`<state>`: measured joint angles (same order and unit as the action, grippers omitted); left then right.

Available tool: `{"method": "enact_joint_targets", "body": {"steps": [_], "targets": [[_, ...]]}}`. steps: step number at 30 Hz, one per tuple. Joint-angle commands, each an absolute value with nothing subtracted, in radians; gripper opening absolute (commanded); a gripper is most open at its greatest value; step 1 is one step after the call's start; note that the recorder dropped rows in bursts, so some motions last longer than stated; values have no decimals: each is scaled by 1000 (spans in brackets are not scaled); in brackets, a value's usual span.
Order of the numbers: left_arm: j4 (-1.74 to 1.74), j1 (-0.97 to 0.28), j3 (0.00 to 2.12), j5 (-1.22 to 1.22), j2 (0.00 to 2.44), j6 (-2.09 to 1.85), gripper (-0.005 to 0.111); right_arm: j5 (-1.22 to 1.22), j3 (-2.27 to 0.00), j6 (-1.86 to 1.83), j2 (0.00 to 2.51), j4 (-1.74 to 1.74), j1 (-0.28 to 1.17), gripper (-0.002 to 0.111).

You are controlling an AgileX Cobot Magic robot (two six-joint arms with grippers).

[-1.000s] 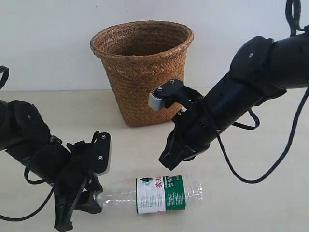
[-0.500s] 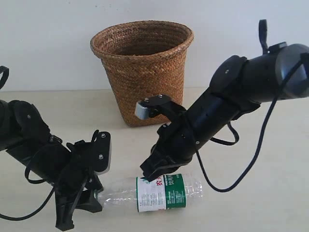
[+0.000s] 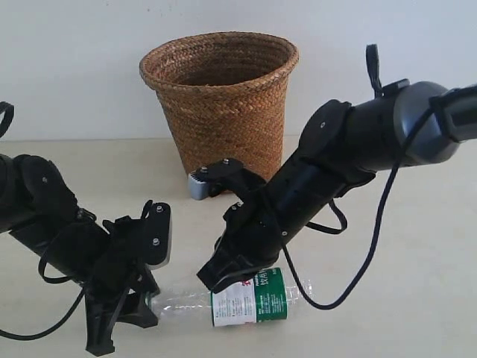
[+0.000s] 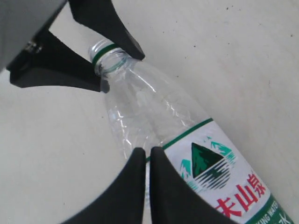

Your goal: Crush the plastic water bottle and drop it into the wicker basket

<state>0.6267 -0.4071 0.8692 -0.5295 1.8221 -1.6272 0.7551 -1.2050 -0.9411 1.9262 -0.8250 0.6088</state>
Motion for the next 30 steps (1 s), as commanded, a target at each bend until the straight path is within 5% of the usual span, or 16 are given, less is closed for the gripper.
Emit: {"method": "enact_joint_targets", "body": {"steps": [1,30], "targets": [[639,-412,871,-527,1822,-1623,4,762,-1210,-942,1955,-824,610,0],[639,-412,871,-554,1822,-1616,4,799,-1389,-603,2222,-453,564,0]]}}
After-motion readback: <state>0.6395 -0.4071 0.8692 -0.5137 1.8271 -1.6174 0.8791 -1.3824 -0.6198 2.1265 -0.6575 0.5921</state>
